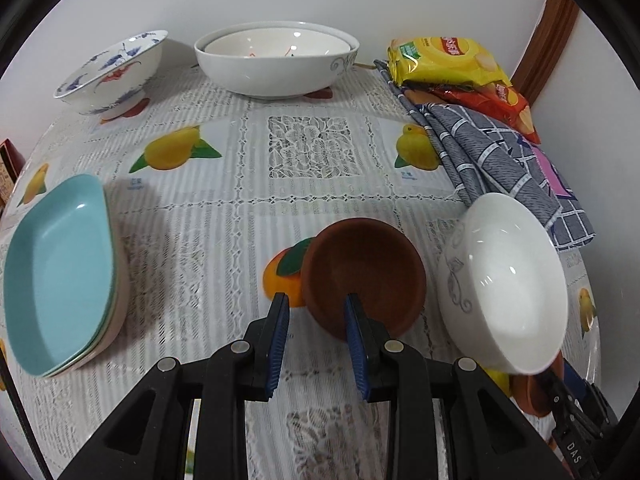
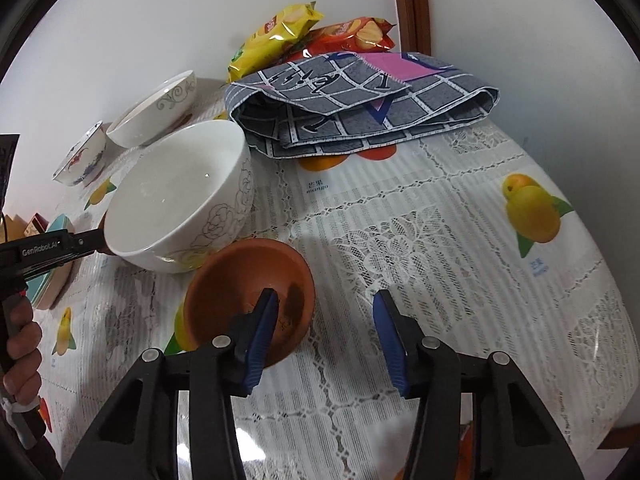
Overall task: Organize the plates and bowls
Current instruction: 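Grasp one brown clay dish with each gripper by its rim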
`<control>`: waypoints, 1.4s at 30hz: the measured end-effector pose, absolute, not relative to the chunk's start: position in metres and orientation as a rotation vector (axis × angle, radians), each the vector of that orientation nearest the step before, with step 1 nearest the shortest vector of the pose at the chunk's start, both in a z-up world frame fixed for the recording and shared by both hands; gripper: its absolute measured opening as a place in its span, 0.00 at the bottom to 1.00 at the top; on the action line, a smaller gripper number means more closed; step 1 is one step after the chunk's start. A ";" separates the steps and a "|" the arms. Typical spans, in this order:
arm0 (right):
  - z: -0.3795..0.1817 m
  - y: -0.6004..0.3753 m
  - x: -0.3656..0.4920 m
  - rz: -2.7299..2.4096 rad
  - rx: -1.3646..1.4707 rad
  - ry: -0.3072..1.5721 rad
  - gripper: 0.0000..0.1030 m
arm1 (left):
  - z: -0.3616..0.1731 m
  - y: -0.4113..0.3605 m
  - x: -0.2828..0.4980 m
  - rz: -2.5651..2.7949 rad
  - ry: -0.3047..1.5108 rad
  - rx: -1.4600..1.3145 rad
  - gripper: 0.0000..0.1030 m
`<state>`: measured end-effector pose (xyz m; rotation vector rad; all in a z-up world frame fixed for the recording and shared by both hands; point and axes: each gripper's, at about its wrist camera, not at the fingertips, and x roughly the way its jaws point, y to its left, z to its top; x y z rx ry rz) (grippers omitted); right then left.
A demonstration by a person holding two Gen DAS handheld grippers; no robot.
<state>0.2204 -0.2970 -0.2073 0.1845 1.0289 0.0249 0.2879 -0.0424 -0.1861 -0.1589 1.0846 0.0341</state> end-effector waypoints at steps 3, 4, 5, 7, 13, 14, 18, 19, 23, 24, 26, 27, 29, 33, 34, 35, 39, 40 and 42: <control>-0.208 -0.295 0.221 0.026 0.172 1.018 0.48 | -0.191 -0.044 0.295 0.027 1.092 -0.156 0.26; -0.209 -0.294 0.222 0.026 0.164 1.015 0.48 | -0.194 -0.045 0.297 0.025 1.096 -0.156 0.26; -0.209 -0.293 0.222 0.027 0.153 1.012 0.48 | -0.196 -0.045 0.299 0.025 1.100 -0.158 0.26; -0.210 -0.291 0.222 0.026 0.133 1.004 0.46 | -0.200 -0.045 0.302 0.022 1.108 -0.165 0.26; -0.210 -0.288 0.224 0.023 0.113 0.993 0.32 | -0.202 -0.044 0.305 0.015 1.087 -0.184 0.20; -0.211 -0.289 0.225 0.029 0.121 0.992 0.29 | -0.202 -0.044 0.305 0.015 1.084 -0.181 0.19; -0.211 -0.289 0.225 0.066 0.169 0.991 0.15 | -0.202 -0.041 0.306 0.012 1.074 -0.192 0.14; -0.211 -0.288 0.225 0.063 0.172 0.990 0.15 | -0.203 -0.040 0.306 0.008 1.074 -0.194 0.13; -0.209 -0.286 0.223 0.050 0.170 0.984 0.12 | -0.199 -0.038 0.304 -0.002 1.066 -0.199 0.09; -0.208 -0.286 0.222 0.050 0.175 0.983 0.11 | -0.197 -0.038 0.304 -0.007 1.062 -0.192 0.09; -0.205 -0.287 0.221 0.052 0.189 0.980 0.10 | -0.192 -0.040 0.301 -0.018 1.053 -0.162 0.08; -0.204 -0.287 0.220 0.051 0.191 0.979 0.10 | -0.190 -0.041 0.300 -0.024 1.044 -0.139 0.08; -0.202 -0.287 0.217 0.044 0.202 0.976 0.09 | -0.186 -0.042 0.295 -0.025 1.037 -0.109 0.08; -0.195 -0.290 0.209 0.037 0.237 0.969 0.09 | -0.179 -0.039 0.285 -0.033 1.039 -0.088 0.08; -0.193 -0.290 0.207 0.035 0.237 0.966 0.09 | -0.176 -0.037 0.283 -0.034 1.036 -0.091 0.08; -0.189 -0.289 0.205 0.029 0.231 0.961 0.09 | -0.174 -0.035 0.280 -0.037 1.034 -0.095 0.08; -0.172 -0.291 0.199 0.020 0.231 0.940 0.09 | -0.161 -0.033 0.271 -0.050 1.025 -0.108 0.08; -0.165 -0.291 0.198 0.017 0.233 0.930 0.09 | -0.157 -0.034 0.270 -0.051 1.019 -0.107 0.08; -0.153 -0.292 0.196 0.006 0.233 0.909 0.09 | -0.148 -0.036 0.270 -0.057 1.009 -0.102 0.08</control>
